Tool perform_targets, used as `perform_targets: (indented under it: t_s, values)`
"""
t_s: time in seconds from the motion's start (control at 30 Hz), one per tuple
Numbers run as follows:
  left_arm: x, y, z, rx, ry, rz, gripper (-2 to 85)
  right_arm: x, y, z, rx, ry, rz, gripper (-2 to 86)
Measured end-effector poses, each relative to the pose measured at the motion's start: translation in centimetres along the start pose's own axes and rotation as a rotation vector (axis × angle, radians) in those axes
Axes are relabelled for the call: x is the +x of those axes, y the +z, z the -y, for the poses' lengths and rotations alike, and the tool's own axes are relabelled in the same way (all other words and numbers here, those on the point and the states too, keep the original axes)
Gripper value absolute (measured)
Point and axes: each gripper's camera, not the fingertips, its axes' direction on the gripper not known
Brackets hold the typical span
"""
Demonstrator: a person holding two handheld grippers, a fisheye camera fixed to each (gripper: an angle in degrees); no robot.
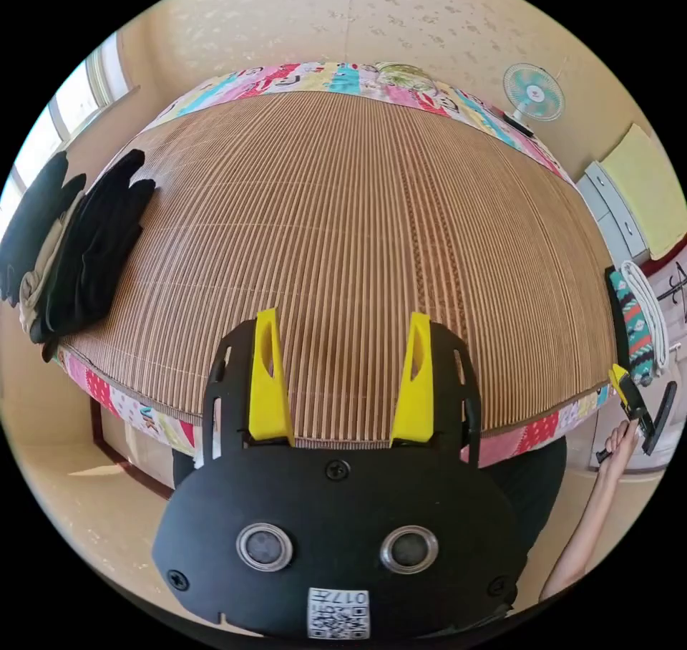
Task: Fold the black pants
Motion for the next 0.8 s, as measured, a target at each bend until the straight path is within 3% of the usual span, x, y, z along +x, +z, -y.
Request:
perform_targets:
  t_s: [0.23, 0.37, 0.8]
  values:
    - [0.9, 2.2, -0.3, 0.093, 0.050, 0.113, 20.9, -7.4, 8.1, 1.5, -0.107, -0.017, -0.059, 30.0]
    - [1.0, 2.3, -1.7, 0.131, 0.054, 0.125, 20.8, -10.3, 10.3, -1.1, -0.047, -0.069, -0.234, 31.6]
    - [0.6, 1.8, -4.6, 0.195, 0.064, 0.136, 20.8, -9.9, 9.7, -9.7, 0.092, -0.089, -0.208, 31.4]
